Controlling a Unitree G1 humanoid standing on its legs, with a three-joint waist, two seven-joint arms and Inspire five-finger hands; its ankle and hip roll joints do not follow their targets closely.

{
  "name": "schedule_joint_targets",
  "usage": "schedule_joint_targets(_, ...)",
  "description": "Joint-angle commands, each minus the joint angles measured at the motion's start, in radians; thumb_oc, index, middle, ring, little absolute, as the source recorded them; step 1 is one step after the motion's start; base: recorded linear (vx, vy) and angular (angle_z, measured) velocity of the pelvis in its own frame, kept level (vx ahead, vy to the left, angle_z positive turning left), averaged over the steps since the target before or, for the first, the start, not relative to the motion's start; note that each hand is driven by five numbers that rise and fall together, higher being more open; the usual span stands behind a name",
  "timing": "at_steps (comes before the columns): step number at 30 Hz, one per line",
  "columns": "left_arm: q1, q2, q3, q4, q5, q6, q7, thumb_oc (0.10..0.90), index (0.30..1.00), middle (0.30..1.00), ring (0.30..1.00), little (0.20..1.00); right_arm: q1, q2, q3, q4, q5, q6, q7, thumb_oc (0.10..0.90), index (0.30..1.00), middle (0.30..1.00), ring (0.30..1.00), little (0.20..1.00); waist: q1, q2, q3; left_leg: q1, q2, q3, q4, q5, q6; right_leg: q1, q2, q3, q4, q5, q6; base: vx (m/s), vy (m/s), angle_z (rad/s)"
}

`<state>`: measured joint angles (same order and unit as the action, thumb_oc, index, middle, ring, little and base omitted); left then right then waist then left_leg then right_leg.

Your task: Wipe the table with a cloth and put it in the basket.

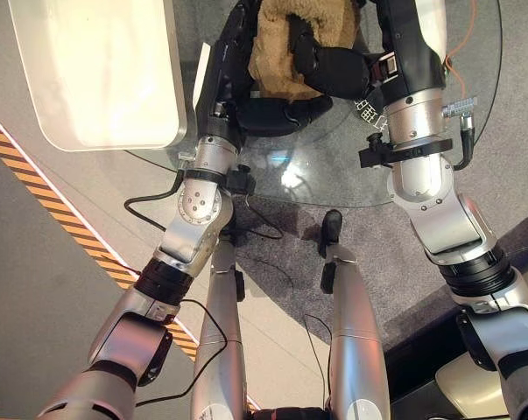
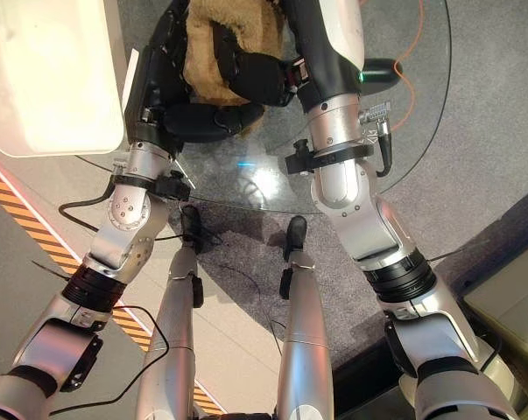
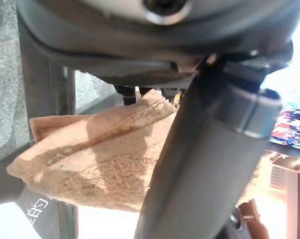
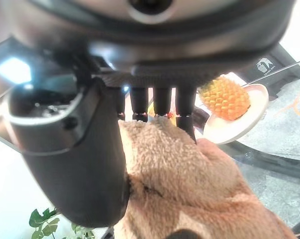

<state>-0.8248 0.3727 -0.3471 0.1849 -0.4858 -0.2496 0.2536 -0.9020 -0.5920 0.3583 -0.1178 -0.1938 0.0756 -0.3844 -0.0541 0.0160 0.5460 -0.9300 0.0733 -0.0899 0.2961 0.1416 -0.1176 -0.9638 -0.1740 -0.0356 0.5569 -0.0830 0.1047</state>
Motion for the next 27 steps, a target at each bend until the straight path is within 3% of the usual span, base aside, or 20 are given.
schedule_joint_targets(1,-0.123,-0.011,-0.005,-0.048,0.056,-0.067,0.010,0.800,0.900,0.900,0.900,0.900,-0.215,0.034,-0.051,-0.203,-0.007,-0.159,-0.040,0.100,0.300,0.300,0.300,0.200,0.013,-0.033,-0.026,0.065,-0.078,0.116,0.022,-0.092,0.092,0.087,0.153,-0.040,-0.147,0.061,-0.041,0.00,0.000,0.00)
schedule_joint_targets(16,-0.144,0.001,0.009,0.054,0.069,-0.093,0.039,0.800,0.900,0.900,0.900,0.900,-0.241,0.008,-0.068,-0.184,0.002,-0.204,-0.066,0.100,0.300,0.300,0.300,0.200,0.003,-0.042,-0.026,0.071,-0.070,0.118,0.030,-0.097,0.089,0.091,0.158,-0.034,-0.137,0.057,-0.043,0.00,0.001,0.00)
schedule_joint_targets(27,-0.153,-0.006,0.028,0.079,0.082,-0.124,0.049,0.800,0.900,0.900,0.900,0.900,-0.209,0.010,-0.077,-0.182,0.058,-0.239,0.005,0.100,0.300,0.300,0.300,0.200,-0.006,-0.051,-0.026,0.068,-0.066,0.118,0.033,-0.100,0.085,0.090,0.164,-0.027,-0.137,0.054,-0.045,0.00,0.000,0.00)
